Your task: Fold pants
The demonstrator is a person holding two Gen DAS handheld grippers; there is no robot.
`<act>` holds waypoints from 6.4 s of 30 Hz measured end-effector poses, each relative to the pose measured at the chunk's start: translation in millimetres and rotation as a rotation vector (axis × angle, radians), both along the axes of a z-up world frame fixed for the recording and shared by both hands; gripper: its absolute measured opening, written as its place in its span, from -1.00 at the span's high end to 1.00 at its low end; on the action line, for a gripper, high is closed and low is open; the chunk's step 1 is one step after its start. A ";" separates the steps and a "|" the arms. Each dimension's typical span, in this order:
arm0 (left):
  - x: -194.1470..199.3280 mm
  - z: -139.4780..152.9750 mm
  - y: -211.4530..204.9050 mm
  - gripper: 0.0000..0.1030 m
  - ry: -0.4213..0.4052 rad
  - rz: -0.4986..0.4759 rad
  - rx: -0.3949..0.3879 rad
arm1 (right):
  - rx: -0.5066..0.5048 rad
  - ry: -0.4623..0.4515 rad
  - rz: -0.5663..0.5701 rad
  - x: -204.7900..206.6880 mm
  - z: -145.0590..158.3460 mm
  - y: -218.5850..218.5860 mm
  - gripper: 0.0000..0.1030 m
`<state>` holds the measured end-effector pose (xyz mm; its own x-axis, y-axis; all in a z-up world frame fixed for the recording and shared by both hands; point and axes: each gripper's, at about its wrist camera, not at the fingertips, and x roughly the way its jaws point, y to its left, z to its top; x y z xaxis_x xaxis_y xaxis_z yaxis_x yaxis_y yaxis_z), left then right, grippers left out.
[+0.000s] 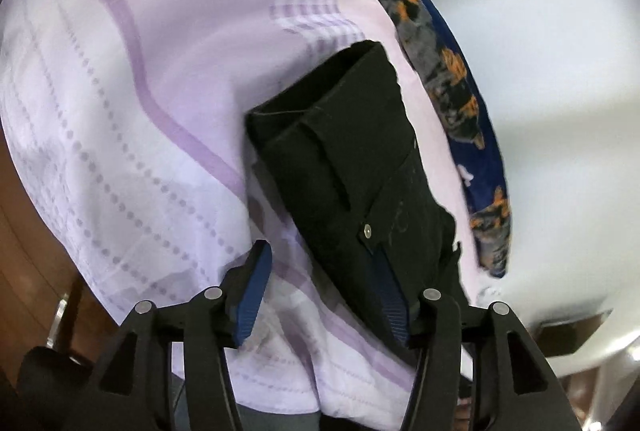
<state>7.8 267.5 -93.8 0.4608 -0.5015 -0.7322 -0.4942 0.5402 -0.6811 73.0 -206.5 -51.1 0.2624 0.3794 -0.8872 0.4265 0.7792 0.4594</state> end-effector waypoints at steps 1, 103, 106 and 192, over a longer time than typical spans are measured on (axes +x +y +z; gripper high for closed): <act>-0.1 -3.4 1.5 -0.07 0.007 0.012 -0.015 | 0.001 0.001 -0.002 0.8 -0.3 1.4 -0.31; 108.9 85.8 -364.3 0.55 -0.415 -0.844 0.135 | -0.017 -0.245 -0.377 -23.4 92.3 -116.3 -0.32; 104.8 79.6 -374.8 0.55 -0.408 -0.880 0.143 | -0.009 -0.234 -0.368 -21.9 89.5 -115.8 -0.32; 91.9 18.8 -300.8 0.17 -0.280 -0.874 0.429 | 0.193 -0.085 0.231 77.3 -9.8 -77.4 0.67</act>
<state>99.7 -33.3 -74.9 0.2410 -0.4655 -0.8516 0.3388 0.8626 -0.3756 150.2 -283.9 -60.9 0.2200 0.5966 -0.7718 0.2024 0.7460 0.6344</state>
